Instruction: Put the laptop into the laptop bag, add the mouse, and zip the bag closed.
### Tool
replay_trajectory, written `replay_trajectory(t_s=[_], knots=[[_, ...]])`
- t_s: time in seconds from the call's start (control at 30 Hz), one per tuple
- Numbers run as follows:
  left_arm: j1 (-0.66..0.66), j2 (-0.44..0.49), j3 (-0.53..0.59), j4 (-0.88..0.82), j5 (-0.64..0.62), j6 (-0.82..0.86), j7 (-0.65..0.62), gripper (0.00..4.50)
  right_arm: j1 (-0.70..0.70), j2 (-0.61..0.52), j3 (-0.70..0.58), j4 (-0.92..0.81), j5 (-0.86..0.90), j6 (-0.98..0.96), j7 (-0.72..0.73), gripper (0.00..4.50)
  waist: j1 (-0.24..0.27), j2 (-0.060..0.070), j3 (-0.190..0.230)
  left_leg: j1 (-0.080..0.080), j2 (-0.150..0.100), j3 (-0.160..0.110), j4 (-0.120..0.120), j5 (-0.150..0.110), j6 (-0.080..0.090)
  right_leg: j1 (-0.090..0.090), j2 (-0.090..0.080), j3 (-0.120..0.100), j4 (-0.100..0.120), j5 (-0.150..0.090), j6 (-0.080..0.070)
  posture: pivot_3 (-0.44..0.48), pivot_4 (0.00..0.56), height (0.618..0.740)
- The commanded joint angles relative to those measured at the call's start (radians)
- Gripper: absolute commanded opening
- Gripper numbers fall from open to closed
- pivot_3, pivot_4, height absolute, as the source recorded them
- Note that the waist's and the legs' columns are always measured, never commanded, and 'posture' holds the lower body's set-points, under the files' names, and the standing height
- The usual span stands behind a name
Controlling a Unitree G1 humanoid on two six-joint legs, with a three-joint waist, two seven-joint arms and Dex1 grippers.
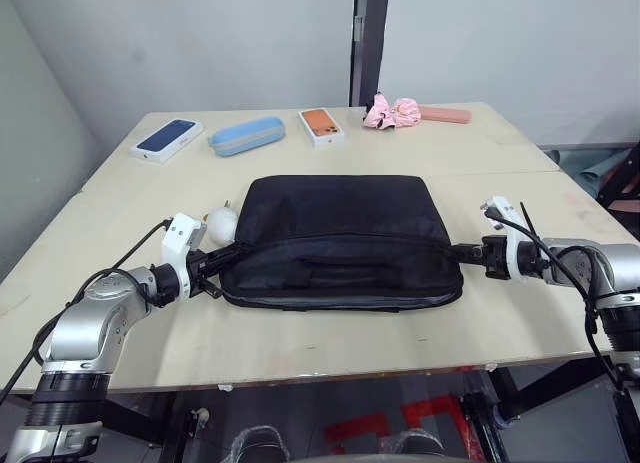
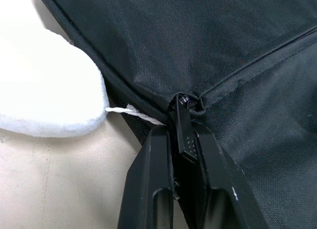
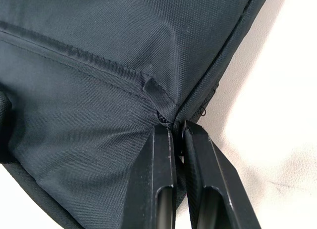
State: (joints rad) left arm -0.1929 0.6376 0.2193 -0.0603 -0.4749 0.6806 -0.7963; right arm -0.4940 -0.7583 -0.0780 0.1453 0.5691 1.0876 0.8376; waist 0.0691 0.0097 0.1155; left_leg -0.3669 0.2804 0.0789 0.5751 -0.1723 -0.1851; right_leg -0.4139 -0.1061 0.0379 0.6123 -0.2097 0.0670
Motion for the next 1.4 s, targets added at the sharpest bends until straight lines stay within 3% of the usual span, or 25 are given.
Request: replay_trajectory(t_s=[0.03, 0.07, 0.17, 0.4, 0.57, 0.6, 0.7, 0.83, 1.07, 1.4], knots=[[0.017, 0.017, -0.015, -0.031, -0.004, -0.019, -0.028, 0.50, -0.014, 0.003, 0.017, -0.002, -0.026, -0.067, 0.023, 0.00, -0.002, 0.000, 0.000, 0.000, 0.000, 0.000, 0.000, 0.000, 0.000, 0.000, 0.000, 0.000, 0.000, 0.000, 0.000, 0.000, 0.150, 0.740], [0.019, 0.017, -0.014, -0.033, -0.007, -0.019, -0.028, 1.04, -0.013, 0.005, 0.020, 0.001, -0.038, -0.087, 0.023, 0.00, -0.003, 0.000, 0.000, 0.000, 0.000, 0.000, 0.000, 0.000, 0.000, 0.000, 0.000, 0.000, 0.000, 0.000, 0.000, 0.000, 0.150, 0.740], [0.021, 0.018, -0.006, -0.033, -0.011, -0.015, -0.022, 2.06, -0.014, 0.001, 0.032, 0.014, -0.061, -0.117, 0.037, 0.00, -0.003, 0.000, 0.000, 0.000, 0.000, 0.000, 0.000, 0.000, 0.000, 0.000, 0.000, 0.000, 0.000, 0.000, 0.000, 0.000, 0.150, 0.740], [0.055, 0.062, 0.061, -0.042, -0.038, -0.013, -0.048, 4.50, -0.006, -0.059, 0.000, 0.019, -0.045, -0.111, 0.114, 2.54, -0.004, 0.000, 0.000, -0.002, 0.000, 0.000, -0.001, 0.000, 0.001, -0.002, 0.000, 0.000, -0.001, 0.000, 0.000, 0.000, 0.150, 0.740], [0.085, 0.127, 0.136, -0.039, -0.080, -0.015, -0.090, 4.50, 0.001, -0.154, -0.013, -0.005, -0.042, -0.135, 0.201, 4.27, -0.003, 0.000, 0.001, -0.003, 0.000, 0.001, -0.003, 0.000, 0.001, -0.004, 0.000, -0.001, -0.002, 0.000, 0.000, 0.000, 0.150, 0.740], [0.087, 0.184, 0.192, -0.020, -0.104, -0.011, -0.143, 4.50, 0.013, -0.233, -0.014, -0.020, -0.048, -0.199, 0.305, 4.48, 0.000, -0.001, 0.001, -0.003, 0.000, 0.001, -0.004, 0.000, 0.001, -0.004, 0.000, -0.001, -0.003, 0.000, 0.000, 0.000, 0.150, 0.740], [0.084, 0.322, 0.298, 0.046, -0.128, -0.040, -0.262, 4.50, -0.003, -0.369, 0.006, 0.014, -0.123, -0.390, 0.447, 4.48, 0.007, -0.001, 0.007, -0.003, 0.000, 0.001, -0.004, 0.000, 0.002, -0.006, 0.000, -0.001, -0.003, 0.000, 0.000, 0.000, 0.150, 0.740], [0.044, 0.440, 0.306, 0.211, -0.044, -0.193, -0.336, 4.50, -0.060, -0.417, -0.022, 0.045, -0.149, -0.552, 0.516, 4.48, 0.006, -0.001, 0.006, -0.001, 0.000, 0.003, -0.005, -0.001, 0.004, -0.004, 0.000, 0.000, -0.005, 0.000, -0.001, 0.000, 0.150, 0.740], [-0.037, 0.506, 0.288, 0.350, -0.013, -0.366, -0.467, 4.50, -0.148, -0.405, -0.019, 0.157, -0.215, -0.860, 0.588, 4.48, 0.004, -0.001, 0.007, -0.003, 0.000, 0.003, -0.003, -0.001, 0.006, -0.005, 0.000, 0.000, -0.002, -0.001, -0.002, 0.000, 0.150, 0.740], [-0.087, 0.541, 0.272, 0.417, -0.010, -0.282, -0.465, 4.50, -0.242, -0.355, 0.007, 0.235, -0.232, -0.826, 0.582, 4.48, -0.001, -0.002, 0.007, -0.003, 0.000, 0.003, 0.000, -0.001, 0.007, -0.005, 0.000, 0.000, 0.001, -0.001, -0.004, 0.000, 0.150, 0.740]])
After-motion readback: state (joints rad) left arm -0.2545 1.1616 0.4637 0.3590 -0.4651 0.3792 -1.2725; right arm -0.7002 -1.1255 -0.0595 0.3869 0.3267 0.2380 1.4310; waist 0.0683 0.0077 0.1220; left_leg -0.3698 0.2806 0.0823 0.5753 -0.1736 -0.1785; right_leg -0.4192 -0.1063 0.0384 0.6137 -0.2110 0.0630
